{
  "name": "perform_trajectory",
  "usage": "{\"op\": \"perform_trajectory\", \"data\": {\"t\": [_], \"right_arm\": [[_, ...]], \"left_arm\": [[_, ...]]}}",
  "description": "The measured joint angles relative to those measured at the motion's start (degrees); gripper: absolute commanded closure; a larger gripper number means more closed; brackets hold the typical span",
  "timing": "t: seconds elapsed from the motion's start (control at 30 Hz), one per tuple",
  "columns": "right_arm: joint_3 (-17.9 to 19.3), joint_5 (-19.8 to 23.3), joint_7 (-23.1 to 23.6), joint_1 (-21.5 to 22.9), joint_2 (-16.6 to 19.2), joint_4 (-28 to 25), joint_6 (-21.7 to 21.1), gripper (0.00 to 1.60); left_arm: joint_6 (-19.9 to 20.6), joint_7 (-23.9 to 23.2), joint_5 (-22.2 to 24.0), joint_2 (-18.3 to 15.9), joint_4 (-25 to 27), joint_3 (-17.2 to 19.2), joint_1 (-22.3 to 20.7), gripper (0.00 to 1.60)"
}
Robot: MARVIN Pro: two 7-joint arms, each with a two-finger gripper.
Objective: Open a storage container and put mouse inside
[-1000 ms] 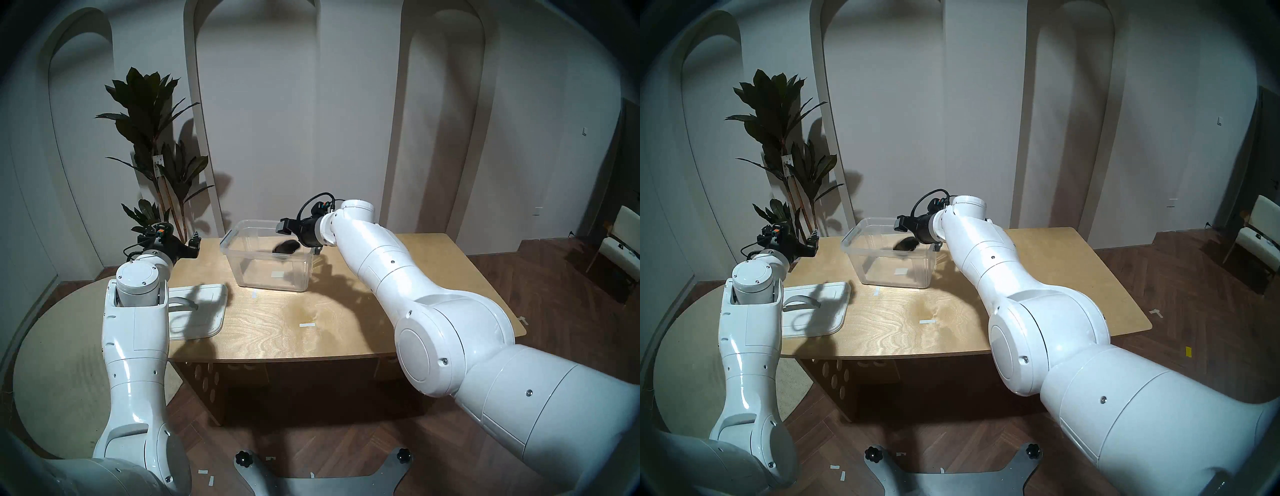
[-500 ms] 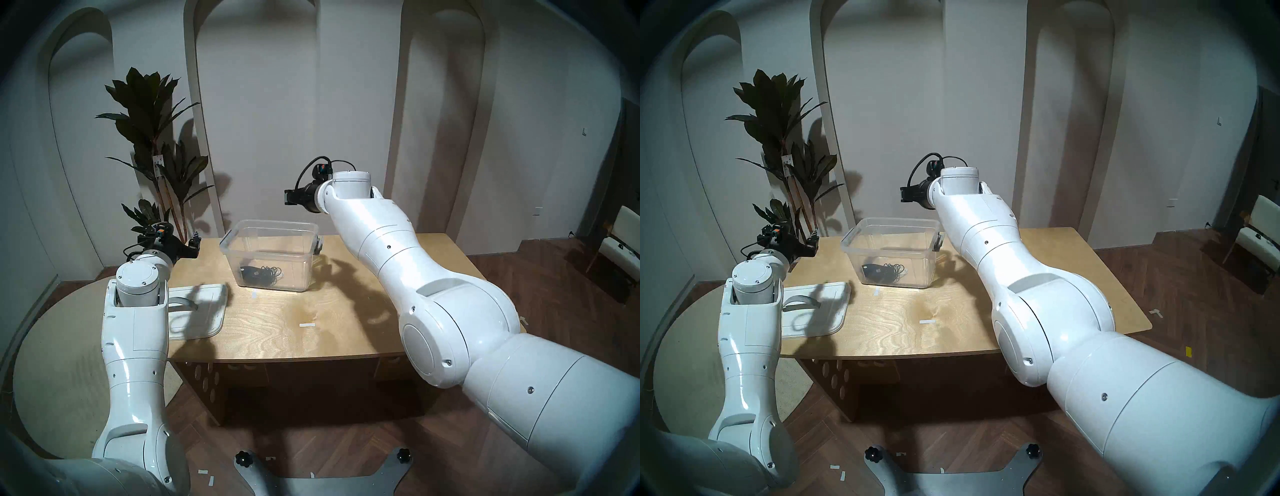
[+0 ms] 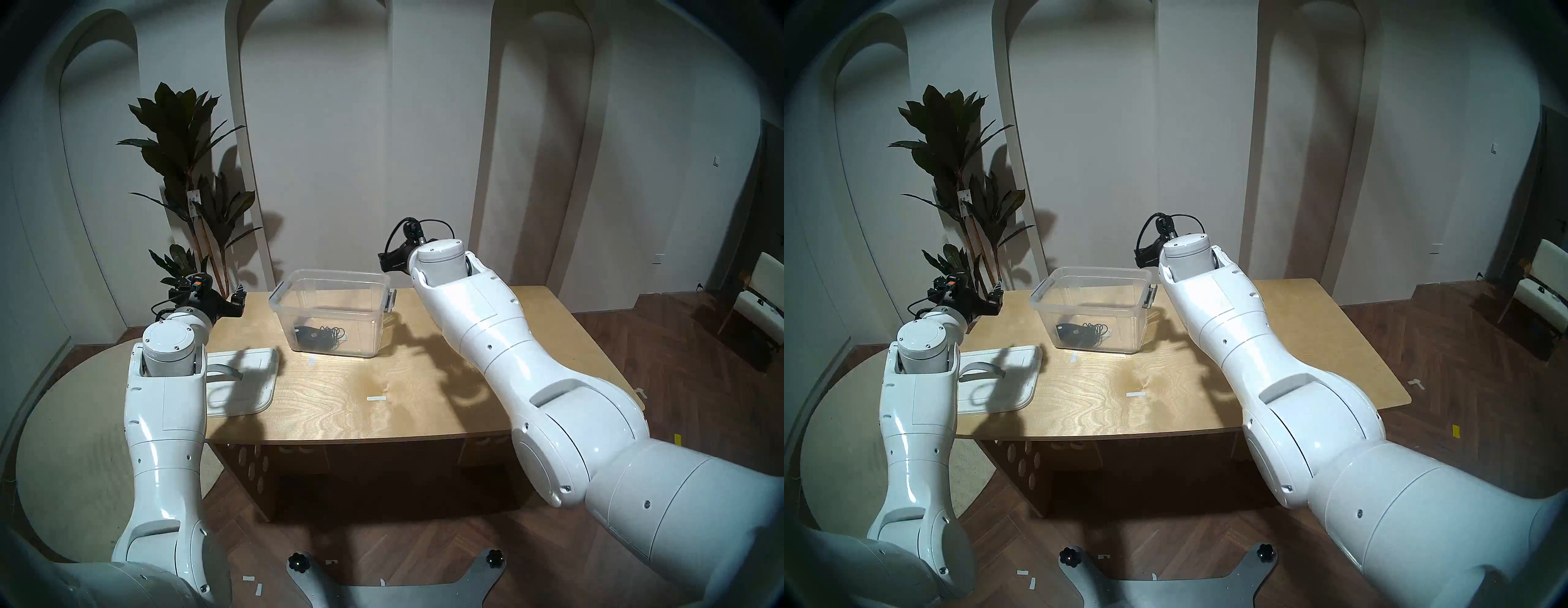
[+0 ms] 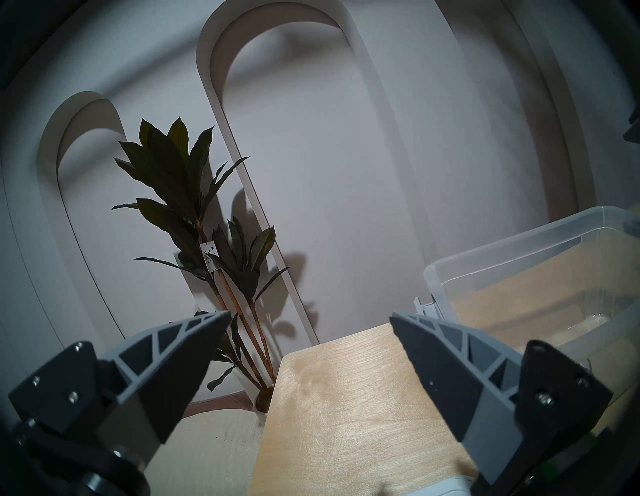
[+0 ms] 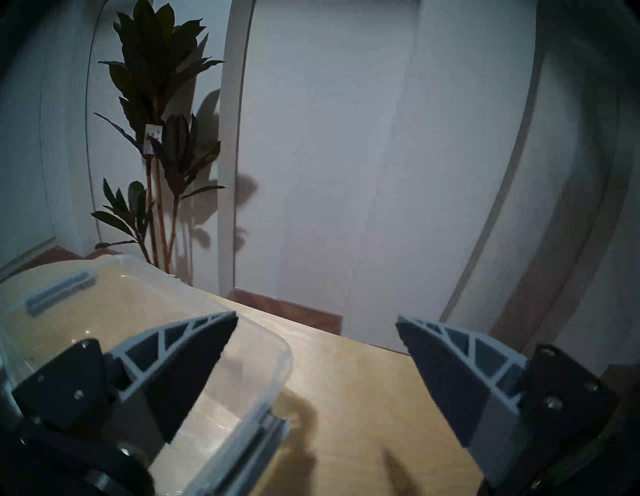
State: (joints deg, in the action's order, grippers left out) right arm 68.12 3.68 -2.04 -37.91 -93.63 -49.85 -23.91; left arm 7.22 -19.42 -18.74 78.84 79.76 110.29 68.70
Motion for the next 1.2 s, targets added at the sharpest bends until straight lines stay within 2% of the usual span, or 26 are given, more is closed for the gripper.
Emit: {"op": "perform_trajectory", "data": {"t": [0.57, 0.77, 1.03, 1.2], "right_arm": [[0.69, -2.38, -3.36, -10.07, 6.22, -11.20, 7.63, 0.00], [1.24, -2.71, -4.12, -14.30, 8.02, -15.70, 11.83, 0.00], [2.35, -2.06, -4.57, -18.35, 9.34, -20.91, 16.92, 0.00], [2.56, -0.77, -4.60, -22.38, 10.30, -24.74, 19.76, 0.00]], "left_arm": [[0.00, 0.59, 0.73, -0.25, -0.43, -0.47, 0.20, 0.00], [0.00, 0.81, 0.99, -0.36, -0.57, -0.62, 0.23, 0.00], [0.00, 1.06, 1.27, -0.52, -0.61, -0.80, 0.24, 0.00], [0.00, 1.22, 1.46, -0.70, -0.61, -0.96, 0.24, 0.00]]}}
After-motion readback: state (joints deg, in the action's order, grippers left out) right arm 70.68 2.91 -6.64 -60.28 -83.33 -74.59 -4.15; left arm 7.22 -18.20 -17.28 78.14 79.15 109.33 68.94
